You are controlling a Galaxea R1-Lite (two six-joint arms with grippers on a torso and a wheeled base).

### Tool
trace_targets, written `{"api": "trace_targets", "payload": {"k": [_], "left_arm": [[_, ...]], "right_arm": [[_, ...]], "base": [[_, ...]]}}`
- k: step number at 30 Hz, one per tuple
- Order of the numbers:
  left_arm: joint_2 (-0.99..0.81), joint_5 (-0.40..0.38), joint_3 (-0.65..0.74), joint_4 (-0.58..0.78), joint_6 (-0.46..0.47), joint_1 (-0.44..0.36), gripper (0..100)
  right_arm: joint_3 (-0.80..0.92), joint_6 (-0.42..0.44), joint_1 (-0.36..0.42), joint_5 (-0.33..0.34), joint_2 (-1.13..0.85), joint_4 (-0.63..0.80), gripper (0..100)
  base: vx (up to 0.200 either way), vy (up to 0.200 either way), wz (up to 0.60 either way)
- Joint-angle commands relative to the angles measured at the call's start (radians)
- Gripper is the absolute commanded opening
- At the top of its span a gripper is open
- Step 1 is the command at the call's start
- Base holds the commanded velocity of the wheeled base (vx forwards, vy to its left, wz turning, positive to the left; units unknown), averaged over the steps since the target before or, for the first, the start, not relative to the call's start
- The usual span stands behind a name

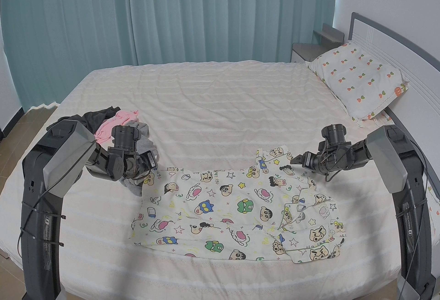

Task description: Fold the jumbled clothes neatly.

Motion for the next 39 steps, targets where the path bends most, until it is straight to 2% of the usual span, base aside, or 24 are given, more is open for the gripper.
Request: {"api": "trace_targets", "payload": {"k": [1, 7, 8, 14, 26, 31, 39], "left_arm": [[-0.008, 0.002, 0.001, -0.001, -0.001, -0.006, 0], [-0.008, 0.002, 0.001, -0.001, -0.001, -0.006, 0], [-0.008, 0.002, 0.001, -0.001, -0.001, -0.006, 0], [-0.002, 0.002, 0.001, -0.001, -0.001, -0.005, 0], [-0.010, 0.000, 0.027, 0.000, 0.005, 0.018, 0], [-0.008, -0.002, 0.028, -0.003, 0.017, 0.040, 0], [-0.039, -0.002, 0.031, -0.001, 0.017, 0.043, 0]], "right_arm": [[-0.051, 0.000, 0.012, 0.000, 0.055, 0.001, 100], [-0.068, 0.001, 0.025, 0.006, 0.047, 0.003, 100], [-0.065, 0.001, 0.028, 0.014, 0.041, 0.003, 0], [-0.059, 0.004, 0.041, 0.025, 0.032, 0.003, 0], [-0.042, 0.109, 0.005, 0.020, -0.003, -0.006, 0], [0.027, 0.112, 0.002, 0.042, -0.060, -0.011, 0], [0.043, 0.112, -0.005, 0.054, -0.085, -0.016, 0]], "base": [[0.000, 0.000, 0.00], [0.000, 0.000, 0.00], [0.000, 0.000, 0.00], [0.000, 0.000, 0.00], [0.000, 0.000, 0.00], [0.000, 0.000, 0.00], [0.000, 0.000, 0.00]]}}
